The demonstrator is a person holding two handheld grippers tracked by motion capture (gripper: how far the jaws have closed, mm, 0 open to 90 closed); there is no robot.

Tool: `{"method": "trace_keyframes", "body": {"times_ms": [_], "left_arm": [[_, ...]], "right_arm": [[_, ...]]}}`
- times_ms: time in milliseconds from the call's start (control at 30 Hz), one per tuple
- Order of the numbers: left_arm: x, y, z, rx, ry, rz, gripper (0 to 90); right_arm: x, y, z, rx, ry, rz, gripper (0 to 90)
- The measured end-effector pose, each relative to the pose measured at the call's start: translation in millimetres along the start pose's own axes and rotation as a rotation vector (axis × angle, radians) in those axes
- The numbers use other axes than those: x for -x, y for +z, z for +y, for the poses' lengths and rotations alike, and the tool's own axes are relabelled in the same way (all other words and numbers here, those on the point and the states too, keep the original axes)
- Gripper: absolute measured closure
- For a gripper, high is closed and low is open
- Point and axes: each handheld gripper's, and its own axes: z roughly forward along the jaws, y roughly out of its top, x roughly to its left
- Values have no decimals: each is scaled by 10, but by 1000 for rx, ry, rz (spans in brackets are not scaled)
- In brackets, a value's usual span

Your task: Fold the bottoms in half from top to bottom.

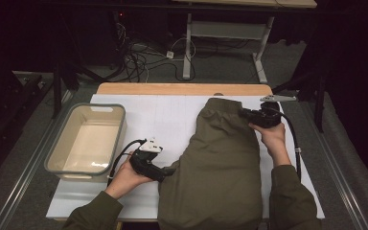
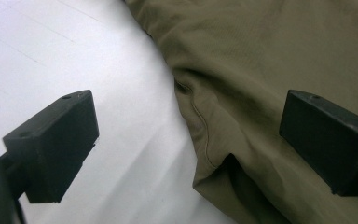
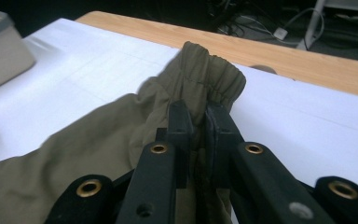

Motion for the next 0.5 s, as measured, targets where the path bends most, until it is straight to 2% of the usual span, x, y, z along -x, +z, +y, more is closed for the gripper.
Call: {"method": "trace_keyframes", "body": {"times_ms": [200, 500], "left_arm": [[6, 5, 5, 1, 1, 3, 45], [39, 34, 47, -2, 4, 3, 45]], "right_arm": [[-172, -165, 11, 31, -55, 46, 827], [-453, -378, -68, 70, -123, 113, 828]]}}
